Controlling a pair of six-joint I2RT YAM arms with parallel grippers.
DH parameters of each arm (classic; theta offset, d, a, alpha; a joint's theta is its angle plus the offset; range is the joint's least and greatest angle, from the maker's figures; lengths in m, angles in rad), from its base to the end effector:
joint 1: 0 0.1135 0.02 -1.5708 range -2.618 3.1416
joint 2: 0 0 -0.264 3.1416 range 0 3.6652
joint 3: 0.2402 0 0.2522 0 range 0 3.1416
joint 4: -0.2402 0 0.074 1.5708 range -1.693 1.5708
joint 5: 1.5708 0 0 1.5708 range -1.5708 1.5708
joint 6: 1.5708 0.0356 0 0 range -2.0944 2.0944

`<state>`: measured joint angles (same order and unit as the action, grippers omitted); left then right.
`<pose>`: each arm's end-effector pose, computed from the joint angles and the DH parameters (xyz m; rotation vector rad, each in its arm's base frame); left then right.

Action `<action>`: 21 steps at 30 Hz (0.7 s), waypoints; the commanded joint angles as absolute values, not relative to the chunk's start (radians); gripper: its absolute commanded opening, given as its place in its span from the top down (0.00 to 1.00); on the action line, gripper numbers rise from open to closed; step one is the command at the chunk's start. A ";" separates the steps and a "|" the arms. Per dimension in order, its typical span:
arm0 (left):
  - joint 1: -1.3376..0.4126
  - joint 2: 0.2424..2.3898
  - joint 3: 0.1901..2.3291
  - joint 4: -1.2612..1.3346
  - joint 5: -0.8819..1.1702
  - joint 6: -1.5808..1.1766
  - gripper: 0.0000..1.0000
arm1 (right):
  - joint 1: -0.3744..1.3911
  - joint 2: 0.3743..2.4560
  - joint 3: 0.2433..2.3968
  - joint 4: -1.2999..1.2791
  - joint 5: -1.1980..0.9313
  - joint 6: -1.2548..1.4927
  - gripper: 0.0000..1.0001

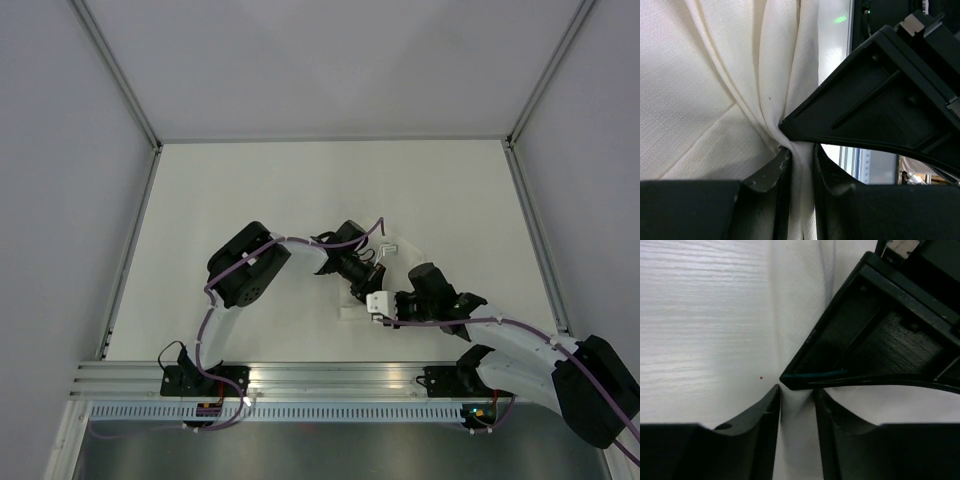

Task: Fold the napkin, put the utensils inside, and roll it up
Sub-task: Roll the napkin at the center of the board.

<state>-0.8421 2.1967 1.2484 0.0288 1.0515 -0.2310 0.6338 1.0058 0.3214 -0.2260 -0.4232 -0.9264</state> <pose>0.2578 -0.3353 0.0905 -1.2513 -2.2959 1.7225 0.1297 0.1135 0.1440 -1.8169 1.5846 0.3908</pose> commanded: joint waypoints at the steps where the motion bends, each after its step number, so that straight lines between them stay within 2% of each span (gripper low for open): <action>1: -0.836 2.298 1.195 -0.160 0.867 -0.190 0.98 | 0.644 1.032 0.287 -0.149 -0.342 -0.865 0.64; 4: -0.825 2.287 1.192 -0.158 0.870 -0.192 0.98 | 0.646 1.043 0.282 -0.130 -0.337 -0.854 0.78; 7: -0.816 2.254 1.183 -0.144 0.868 -0.219 0.92 | 0.644 1.058 0.282 -0.126 -0.345 -0.842 0.84; 8: -0.807 2.240 1.181 -0.138 0.868 -0.228 0.86 | 0.644 1.063 0.284 -0.124 -0.351 -0.839 0.88; 14: -0.779 2.106 1.143 -0.063 0.804 -0.297 0.59 | 0.643 1.144 0.348 -0.161 -0.425 -0.836 0.94; 16: -0.770 2.045 1.115 -0.009 0.761 -0.330 0.56 | 0.643 1.169 0.362 -0.169 -0.442 -0.834 0.95; 17: -0.767 2.021 1.106 -0.006 0.746 -0.339 0.50 | 0.643 1.176 0.376 -0.173 -0.451 -0.834 0.95; 18: -0.762 2.001 1.095 0.032 0.730 -0.351 0.36 | 0.641 1.190 0.382 -0.179 -0.456 -0.834 0.96; 21: -0.755 1.925 1.054 0.092 0.620 -0.354 0.37 | 0.637 1.212 0.403 -0.196 -0.477 -0.831 0.97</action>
<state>-0.7811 1.9877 1.0973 0.0399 0.8307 -0.3183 0.6434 1.1767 0.3851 -0.1123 -0.4397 -0.8566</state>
